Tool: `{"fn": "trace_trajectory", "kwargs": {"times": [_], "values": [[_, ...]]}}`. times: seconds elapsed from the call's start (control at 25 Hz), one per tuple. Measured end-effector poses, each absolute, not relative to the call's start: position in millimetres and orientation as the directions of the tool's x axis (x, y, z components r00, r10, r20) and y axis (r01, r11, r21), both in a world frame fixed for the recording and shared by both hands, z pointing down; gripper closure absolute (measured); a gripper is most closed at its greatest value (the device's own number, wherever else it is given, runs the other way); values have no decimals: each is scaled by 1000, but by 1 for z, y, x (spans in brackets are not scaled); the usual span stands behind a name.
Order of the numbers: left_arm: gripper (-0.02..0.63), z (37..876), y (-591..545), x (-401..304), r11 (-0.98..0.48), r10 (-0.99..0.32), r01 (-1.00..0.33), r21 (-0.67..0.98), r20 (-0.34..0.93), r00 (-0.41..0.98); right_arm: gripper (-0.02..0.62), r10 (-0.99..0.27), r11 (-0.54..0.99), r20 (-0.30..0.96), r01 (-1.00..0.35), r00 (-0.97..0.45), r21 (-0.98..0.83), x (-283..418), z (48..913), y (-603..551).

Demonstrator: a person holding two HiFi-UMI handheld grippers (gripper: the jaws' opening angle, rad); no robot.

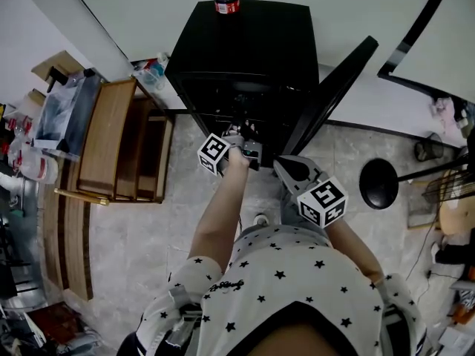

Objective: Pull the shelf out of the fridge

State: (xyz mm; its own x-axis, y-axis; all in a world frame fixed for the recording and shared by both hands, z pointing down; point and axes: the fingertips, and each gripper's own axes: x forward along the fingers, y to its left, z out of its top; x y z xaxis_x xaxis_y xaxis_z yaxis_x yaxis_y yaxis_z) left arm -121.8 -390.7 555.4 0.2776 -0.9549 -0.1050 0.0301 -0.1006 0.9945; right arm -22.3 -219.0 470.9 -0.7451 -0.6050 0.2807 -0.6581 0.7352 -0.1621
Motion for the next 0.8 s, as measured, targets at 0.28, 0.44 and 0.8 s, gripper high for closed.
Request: {"fn": "trace_trajectory", "kwargs": {"times": [0.28, 0.44, 0.8], "values": [[575, 556, -372, -125, -108, -955, 32, 994, -113, 276, 603, -604, 737, 280, -657, -746, -161, -23, 470, -211], [575, 556, -361, -126, -111, -954, 36, 993, -116, 275, 603, -600, 740, 281, -653, -749, -161, -24, 470, -206], [575, 555, -345, -127, -119, -953, 43, 992, -126, 276, 603, -592, 749, 278, -644, -757, -157, -29, 469, -202]]}}
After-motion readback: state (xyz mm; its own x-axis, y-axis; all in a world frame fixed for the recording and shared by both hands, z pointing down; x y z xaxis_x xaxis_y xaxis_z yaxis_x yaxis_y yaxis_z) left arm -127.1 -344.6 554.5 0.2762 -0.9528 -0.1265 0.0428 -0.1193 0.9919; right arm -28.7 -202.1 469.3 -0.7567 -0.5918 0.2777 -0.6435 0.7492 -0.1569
